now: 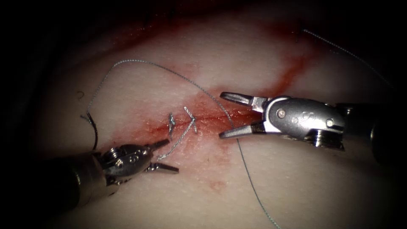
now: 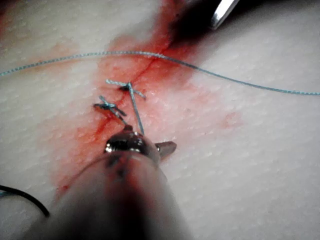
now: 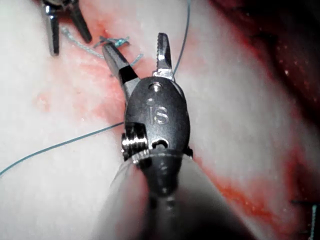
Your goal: Wound Closure
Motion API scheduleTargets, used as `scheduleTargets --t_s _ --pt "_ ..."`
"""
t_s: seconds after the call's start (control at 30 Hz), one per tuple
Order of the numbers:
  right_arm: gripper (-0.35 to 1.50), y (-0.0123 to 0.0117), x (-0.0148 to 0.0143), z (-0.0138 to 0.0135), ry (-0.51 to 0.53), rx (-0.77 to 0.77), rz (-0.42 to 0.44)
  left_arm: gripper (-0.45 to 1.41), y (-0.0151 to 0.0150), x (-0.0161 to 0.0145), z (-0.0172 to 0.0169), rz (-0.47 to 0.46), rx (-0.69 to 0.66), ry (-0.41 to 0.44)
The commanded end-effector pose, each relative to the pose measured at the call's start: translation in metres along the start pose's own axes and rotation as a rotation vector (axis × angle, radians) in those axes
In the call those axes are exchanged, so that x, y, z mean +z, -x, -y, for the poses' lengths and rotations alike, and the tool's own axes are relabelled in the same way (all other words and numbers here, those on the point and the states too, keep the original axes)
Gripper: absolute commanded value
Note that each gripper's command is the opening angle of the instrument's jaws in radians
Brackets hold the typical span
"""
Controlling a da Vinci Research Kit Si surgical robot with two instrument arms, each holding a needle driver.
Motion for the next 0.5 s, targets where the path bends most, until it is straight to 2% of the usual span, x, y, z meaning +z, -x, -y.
scheduleTargets --t_s 0.03,0.07,0.17,0.2,0.23,0.33,0.5 --pt "0.98 0.0003 0.001 0.0002 -0.001 0.0 -0.002 0.32 0.0003 0.001 0.0 0.0 0.006 0.002" --pt "0.98 0.0003 0.001 0.0002 -0.001 0.0 -0.002 0.19 0.0005 0.0011 0.0002 0.002 0.009 0.008" --pt "0.98 0.0004 0.0012 0.0003 -0.005 -0.002 -0.001 0.04 0.0009 0.001 0.0004 0.004 0.014 0.014" --pt "0.96 0.0006 0.0014 0.0005 -0.009 -0.005 0.002 -0.27 0.0011 0.0007 0.0006 0.002 0.017 0.032" --pt "0.94 0.0007 0.0015 0.0006 -0.014 -0.007 0.006 -0.4 0.0011 0.0006 0.0006 0.001 0.018 0.043" --pt "0.89 0.0016 0.0025 0.0012 -0.044 -0.021 0.021 -0.45 0.0011 0.0003 0.0007 0.002 0.019 0.047" --pt "0.99 0.0037 0.0047 0.0018 -0.054 -0.117 0.007 -0.45 -0.0003 -0.0001 0.0007 0.002 0.03 0.055"
